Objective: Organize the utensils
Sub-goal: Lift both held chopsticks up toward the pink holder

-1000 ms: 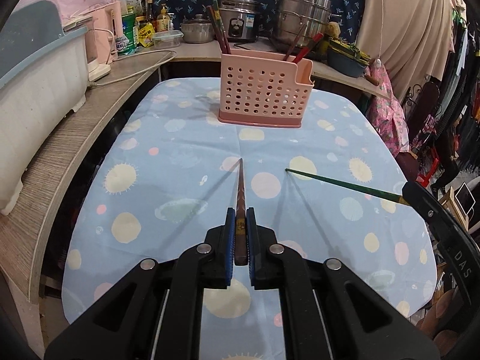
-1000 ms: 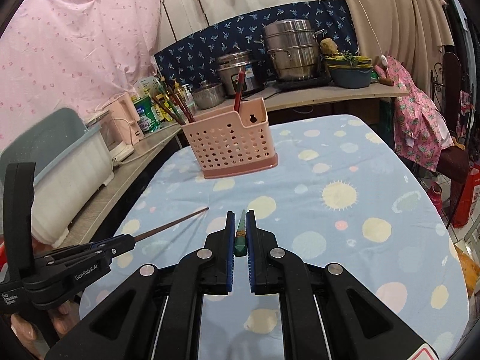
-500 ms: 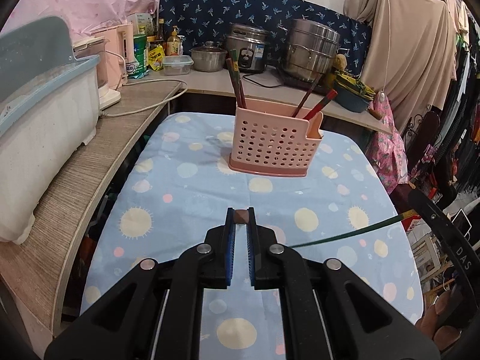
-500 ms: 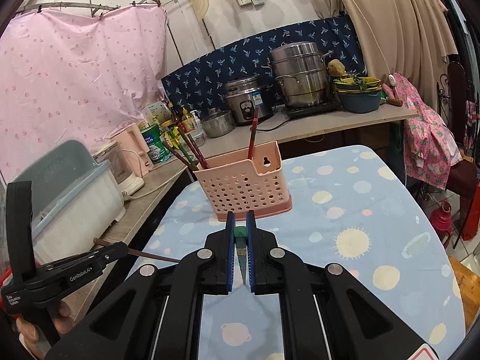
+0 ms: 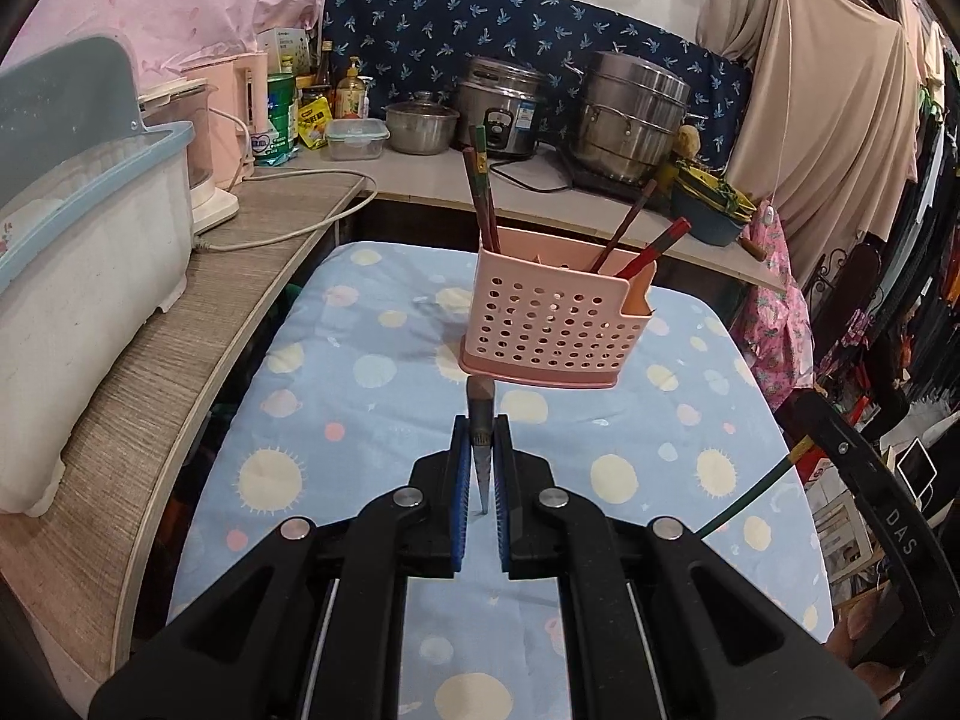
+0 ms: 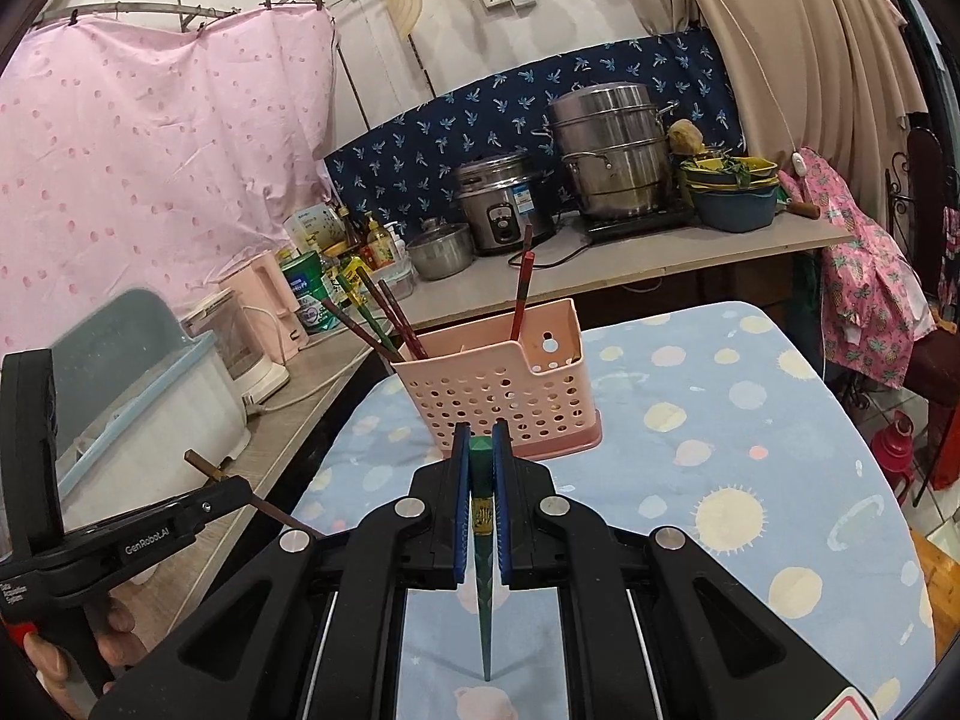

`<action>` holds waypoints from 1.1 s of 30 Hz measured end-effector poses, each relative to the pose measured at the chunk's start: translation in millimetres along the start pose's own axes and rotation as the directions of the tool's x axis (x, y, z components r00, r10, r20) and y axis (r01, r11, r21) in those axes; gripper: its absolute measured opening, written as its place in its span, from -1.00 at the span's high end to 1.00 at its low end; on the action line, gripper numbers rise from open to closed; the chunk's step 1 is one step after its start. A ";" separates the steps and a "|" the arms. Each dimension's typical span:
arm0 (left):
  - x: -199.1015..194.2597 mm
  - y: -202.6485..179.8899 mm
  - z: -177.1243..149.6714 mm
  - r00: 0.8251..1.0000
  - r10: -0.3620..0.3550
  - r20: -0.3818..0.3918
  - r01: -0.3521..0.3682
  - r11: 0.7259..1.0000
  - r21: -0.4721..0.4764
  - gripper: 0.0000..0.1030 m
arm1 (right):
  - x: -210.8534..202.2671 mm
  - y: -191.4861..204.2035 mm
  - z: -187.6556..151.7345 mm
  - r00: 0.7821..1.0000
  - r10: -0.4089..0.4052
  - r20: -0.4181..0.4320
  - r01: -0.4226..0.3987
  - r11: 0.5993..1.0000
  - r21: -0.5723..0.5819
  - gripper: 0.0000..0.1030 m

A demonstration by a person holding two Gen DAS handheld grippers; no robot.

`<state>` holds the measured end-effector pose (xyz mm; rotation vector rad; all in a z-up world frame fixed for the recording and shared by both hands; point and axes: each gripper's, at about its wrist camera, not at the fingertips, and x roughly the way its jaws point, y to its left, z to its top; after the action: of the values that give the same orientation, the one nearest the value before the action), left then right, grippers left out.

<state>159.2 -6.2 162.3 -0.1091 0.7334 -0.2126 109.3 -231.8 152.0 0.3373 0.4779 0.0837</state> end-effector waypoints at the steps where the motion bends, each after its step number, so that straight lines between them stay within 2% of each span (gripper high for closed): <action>1: -1.2 0.2 0.4 1.000 0.000 0.002 -0.001 1.000 0.001 0.86 | 0.9 0.7 0.4 1.000 -0.002 0.000 0.002 1.000 -0.002 0.87; 19: -10.0 0.5 -2.5 1.000 -0.027 -0.007 0.027 1.000 0.012 0.86 | 0.5 -0.7 0.9 1.000 -0.016 0.013 0.016 1.000 -0.010 0.87; 27: -19.0 0.3 28.1 0.998 -0.045 0.036 0.045 0.999 0.007 0.86 | -2.3 2.2 27.4 0.998 0.006 0.055 -0.005 1.000 -0.013 0.87; 33: -28.3 -5.5 66.1 0.993 -0.064 0.095 0.064 0.998 0.009 0.86 | -1.3 6.5 65.6 0.993 0.029 0.110 -0.028 1.000 -0.012 0.87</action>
<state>182.4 -3.4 230.6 -0.1364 0.6345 -0.2688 138.6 -245.4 209.4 0.3368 0.3632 0.0950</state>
